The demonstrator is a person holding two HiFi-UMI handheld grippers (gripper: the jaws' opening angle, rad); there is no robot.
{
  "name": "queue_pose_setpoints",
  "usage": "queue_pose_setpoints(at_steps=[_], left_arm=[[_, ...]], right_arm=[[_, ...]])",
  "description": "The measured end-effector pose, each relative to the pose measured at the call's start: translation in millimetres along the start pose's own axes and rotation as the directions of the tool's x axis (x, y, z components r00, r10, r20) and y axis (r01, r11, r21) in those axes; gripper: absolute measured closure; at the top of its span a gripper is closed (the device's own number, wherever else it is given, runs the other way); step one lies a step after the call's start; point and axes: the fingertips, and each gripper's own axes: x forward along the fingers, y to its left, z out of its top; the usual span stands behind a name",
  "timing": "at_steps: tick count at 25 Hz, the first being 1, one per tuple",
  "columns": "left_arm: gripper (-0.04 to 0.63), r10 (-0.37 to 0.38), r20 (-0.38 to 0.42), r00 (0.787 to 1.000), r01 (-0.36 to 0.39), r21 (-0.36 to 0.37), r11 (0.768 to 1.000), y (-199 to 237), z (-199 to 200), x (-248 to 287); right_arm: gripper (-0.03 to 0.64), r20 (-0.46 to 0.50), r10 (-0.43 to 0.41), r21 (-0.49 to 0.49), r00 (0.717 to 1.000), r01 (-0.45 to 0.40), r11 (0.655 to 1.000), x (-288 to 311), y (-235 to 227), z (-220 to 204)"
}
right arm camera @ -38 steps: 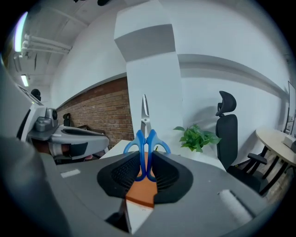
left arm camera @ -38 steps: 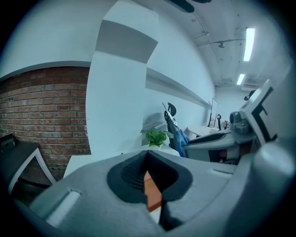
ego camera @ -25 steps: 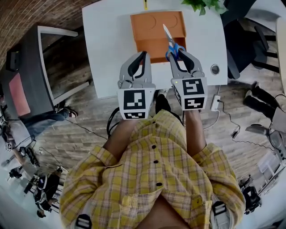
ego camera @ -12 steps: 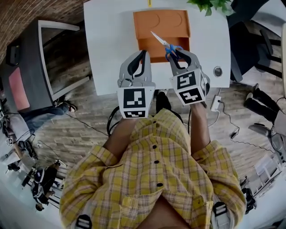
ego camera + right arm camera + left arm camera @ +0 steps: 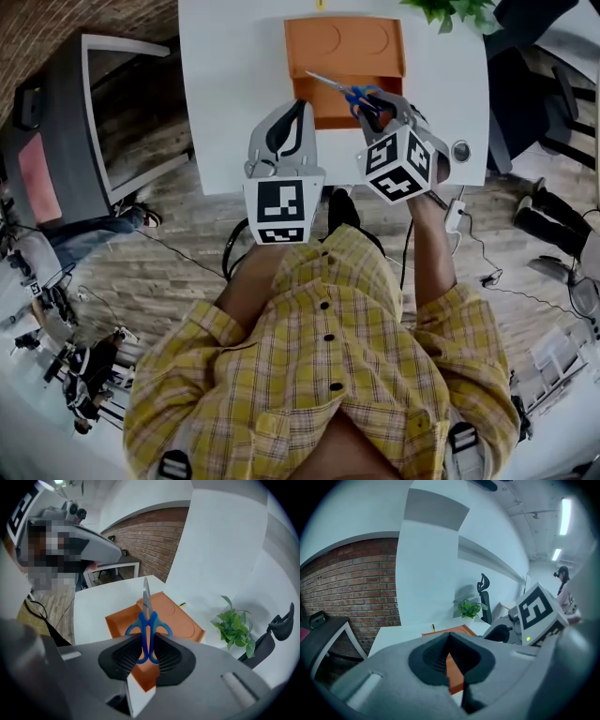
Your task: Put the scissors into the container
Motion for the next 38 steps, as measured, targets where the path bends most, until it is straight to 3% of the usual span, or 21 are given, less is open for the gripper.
queue_pose_setpoints(at_steps=[14, 26, 38], left_arm=[[0.595, 0.006, -0.012, 1.0, -0.006, -0.004, 1.0, 2, -7, 3], [0.595, 0.013, -0.018, 1.0, -0.014, -0.003, 1.0, 1, -10, 1], [0.595, 0.045, -0.027, 0.999, -0.045, -0.011, 0.999, 9, -13, -2]], right_arm=[[0.528, -0.095, 0.048, -0.216, 0.994, -0.068, 0.974, 26, 9, -9], [0.528, -0.184, 0.076, -0.453, 0.98, -0.153, 0.878, 63, 16, -31], [0.528, -0.284, 0.075, -0.489, 0.956, -0.212, 0.846, 96, 16, -59]])
